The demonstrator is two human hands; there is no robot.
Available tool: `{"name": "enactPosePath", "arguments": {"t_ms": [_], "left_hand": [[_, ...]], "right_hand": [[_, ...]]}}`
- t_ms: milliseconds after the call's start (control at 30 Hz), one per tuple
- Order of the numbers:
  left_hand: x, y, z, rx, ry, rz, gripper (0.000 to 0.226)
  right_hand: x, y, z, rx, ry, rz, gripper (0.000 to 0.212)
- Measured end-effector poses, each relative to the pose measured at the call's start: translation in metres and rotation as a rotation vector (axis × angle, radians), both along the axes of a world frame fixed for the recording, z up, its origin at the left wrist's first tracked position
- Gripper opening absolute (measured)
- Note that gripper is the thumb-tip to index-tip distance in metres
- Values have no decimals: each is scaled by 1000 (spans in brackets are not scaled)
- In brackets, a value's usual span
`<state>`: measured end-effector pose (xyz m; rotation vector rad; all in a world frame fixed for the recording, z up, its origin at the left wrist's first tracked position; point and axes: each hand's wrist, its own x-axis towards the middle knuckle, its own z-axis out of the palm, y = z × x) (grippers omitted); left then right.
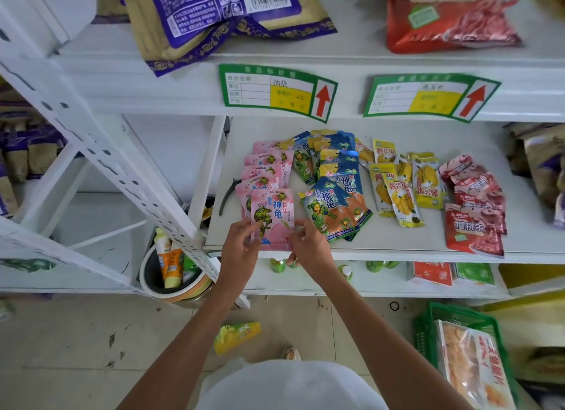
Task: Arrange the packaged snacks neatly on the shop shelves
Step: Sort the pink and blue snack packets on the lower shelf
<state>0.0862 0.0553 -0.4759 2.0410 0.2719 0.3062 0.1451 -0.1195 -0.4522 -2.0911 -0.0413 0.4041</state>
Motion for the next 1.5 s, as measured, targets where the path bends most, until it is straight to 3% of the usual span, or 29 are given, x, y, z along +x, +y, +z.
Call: {"name": "enactPosePath", "arguments": {"t_ms": [300,467,600,800,967,1133,1300,1500], "left_hand": [[-2,2,-7,67,-117,-1,30],[-3,1,-5,-8,-125,36,32],[-5,0,-6,-74,-127,126,31],[5,13,-11,-8,-150,152,20],[1,14,-10,54,-209,166,12],[7,18,-7,137,-169,161,13],[9,23,-3,319,-85,139,22],[15,24,6,401,22,126,33]], "right_hand": [[-1,-2,2,3,-13,7,29],[-3,2,8,-107,-95,49,29],[2,8,7,-30,-137,71,35],[27,18,19,-24,-132,47,17],[53,33,28,-261,-267,-19,21],[63,42,24,-474,-148,-3,32],[60,37,31,-321,-163,-120,16],[64,15,57,-125,-274,-313,21]]}}
